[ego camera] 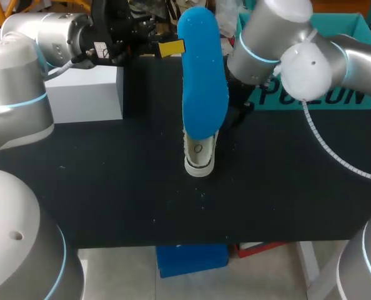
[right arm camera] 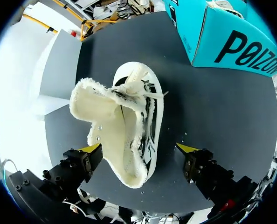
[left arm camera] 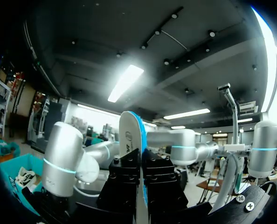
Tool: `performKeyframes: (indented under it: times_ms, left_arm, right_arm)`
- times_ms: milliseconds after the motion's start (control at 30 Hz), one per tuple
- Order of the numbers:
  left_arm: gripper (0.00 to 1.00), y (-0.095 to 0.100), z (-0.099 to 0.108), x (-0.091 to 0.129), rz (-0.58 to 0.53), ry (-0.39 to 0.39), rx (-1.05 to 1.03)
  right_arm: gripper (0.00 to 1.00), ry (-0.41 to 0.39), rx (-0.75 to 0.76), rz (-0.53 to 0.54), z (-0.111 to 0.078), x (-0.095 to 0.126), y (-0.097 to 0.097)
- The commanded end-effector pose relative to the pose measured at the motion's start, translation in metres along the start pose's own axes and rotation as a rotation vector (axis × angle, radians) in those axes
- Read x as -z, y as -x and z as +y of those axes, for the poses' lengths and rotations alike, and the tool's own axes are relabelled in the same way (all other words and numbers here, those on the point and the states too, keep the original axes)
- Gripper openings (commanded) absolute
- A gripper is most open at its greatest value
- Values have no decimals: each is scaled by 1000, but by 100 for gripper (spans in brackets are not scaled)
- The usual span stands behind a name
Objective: Take the shoe out of the shoebox, open the shoe tongue, remove and reinsert the insole, then place the shoe into the shoebox
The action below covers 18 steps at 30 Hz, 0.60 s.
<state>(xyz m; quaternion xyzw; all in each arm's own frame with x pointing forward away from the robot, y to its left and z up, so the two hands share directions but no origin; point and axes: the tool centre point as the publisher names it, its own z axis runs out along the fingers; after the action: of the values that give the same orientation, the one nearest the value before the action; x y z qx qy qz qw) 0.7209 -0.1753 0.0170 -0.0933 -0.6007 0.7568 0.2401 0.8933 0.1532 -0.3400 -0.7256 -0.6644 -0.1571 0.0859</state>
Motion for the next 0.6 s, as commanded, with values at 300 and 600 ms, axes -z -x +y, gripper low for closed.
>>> performKeyframes:
  times_ms: [300, 600]
  left_arm:
    - [0, 0, 1, 0, -1, 0, -2]
    - [0, 0, 1, 0, -1, 0, -2]
  right_arm:
    - [100, 178, 186, 492, -14, 28, 8]
    - [100, 178, 186, 492, -14, 28, 8]
